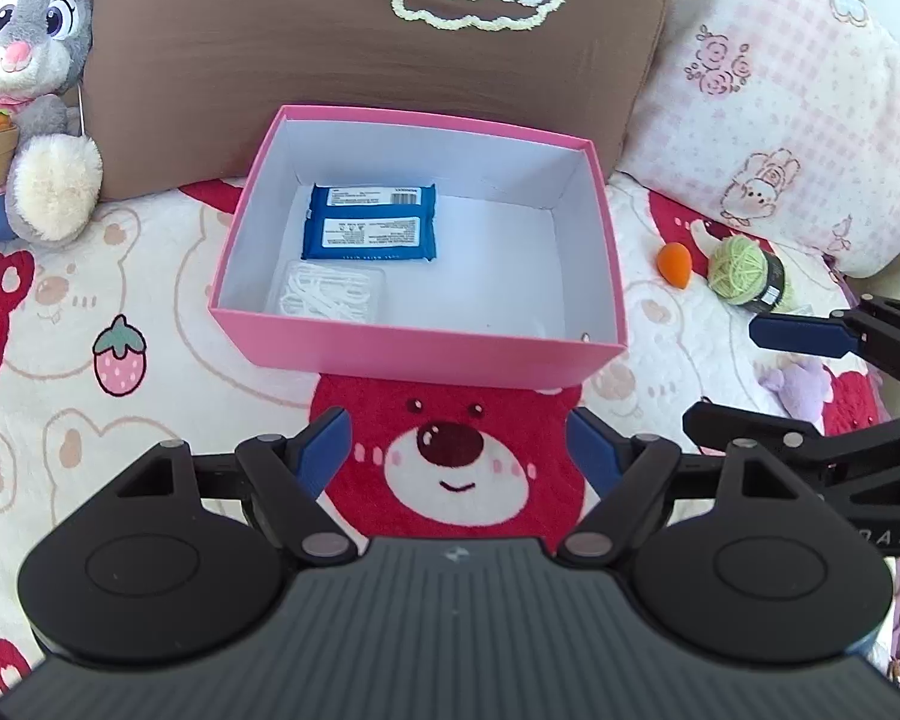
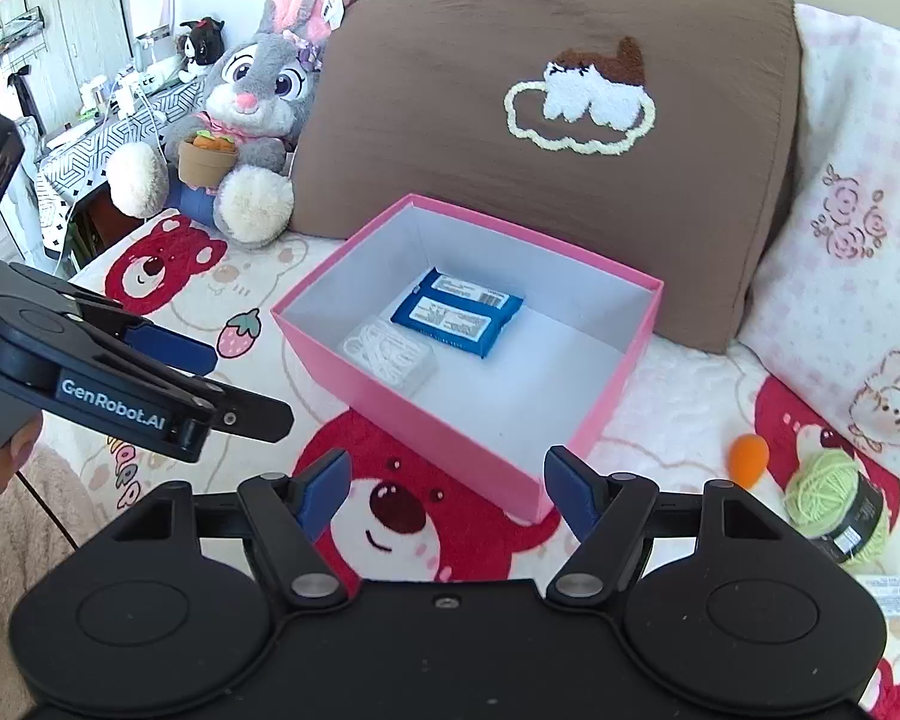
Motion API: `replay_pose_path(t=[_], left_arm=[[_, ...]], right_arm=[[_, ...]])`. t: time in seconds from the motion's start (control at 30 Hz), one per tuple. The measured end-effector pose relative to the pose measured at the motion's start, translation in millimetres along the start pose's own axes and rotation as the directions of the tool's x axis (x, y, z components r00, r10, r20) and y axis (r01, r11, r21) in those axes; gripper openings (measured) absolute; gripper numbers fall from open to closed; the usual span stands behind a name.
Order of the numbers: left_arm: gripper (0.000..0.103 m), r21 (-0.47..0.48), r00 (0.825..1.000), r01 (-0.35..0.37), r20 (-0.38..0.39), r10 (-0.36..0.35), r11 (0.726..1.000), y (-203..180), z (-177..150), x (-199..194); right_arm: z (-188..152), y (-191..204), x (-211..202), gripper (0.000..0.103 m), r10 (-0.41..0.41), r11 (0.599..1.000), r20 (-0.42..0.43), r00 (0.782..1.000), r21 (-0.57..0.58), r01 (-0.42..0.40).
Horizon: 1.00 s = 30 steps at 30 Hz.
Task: Organize objects
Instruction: 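Raise the left tool out of the pink box, then move the left tool toward the purple plush toy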
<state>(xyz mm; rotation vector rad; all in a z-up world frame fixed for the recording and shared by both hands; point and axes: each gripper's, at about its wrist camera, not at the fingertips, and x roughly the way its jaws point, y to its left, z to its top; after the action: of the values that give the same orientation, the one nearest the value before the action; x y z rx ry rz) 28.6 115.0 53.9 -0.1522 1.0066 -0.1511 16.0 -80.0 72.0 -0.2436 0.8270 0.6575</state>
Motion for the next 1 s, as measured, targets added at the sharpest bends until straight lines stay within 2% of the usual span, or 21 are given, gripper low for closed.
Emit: replay_pose_path(t=[0.1,0.3,0.6,0.73,0.9,1.0], left_arm=[[0.084,0.025,1.0,-0.001,0.005,0.001,1.0,-8,-4,-6],[0.087,0.088,1.0,-0.009,0.006,0.009,0.996,-28,-11,-14],[0.091,0.138,0.999,0.029,-0.025,-0.025,0.99,-55,-26,-22],[0.093,0.176,0.998,0.037,-0.051,-0.028,0.984,-71,-34,-22],[0.093,0.208,0.991,0.094,-0.115,-0.071,0.974,-93,-42,-17],[0.093,0.214,0.987,0.139,-0.113,-0.117,0.967,-105,-47,-15]], right_arm=[[-6,-1,-9,0.078,-0.013,1.0,-0.004,1.0,-0.002,0.013],[-17,-3,-23,0.082,-0.026,1.0,-0.021,0.999,-0.002,0.026],[-41,-13,-41,0.09,-0.058,0.998,-0.043,0.997,-0.001,0.058],[-54,-21,-51,0.091,-0.063,0.998,-0.045,0.997,0.02,0.064],[-68,-28,-70,0.091,-0.088,0.996,-0.021,0.996,0.0,0.088],[-80,-38,-80,0.091,-0.097,0.995,-0.014,0.995,-0.006,0.097]])
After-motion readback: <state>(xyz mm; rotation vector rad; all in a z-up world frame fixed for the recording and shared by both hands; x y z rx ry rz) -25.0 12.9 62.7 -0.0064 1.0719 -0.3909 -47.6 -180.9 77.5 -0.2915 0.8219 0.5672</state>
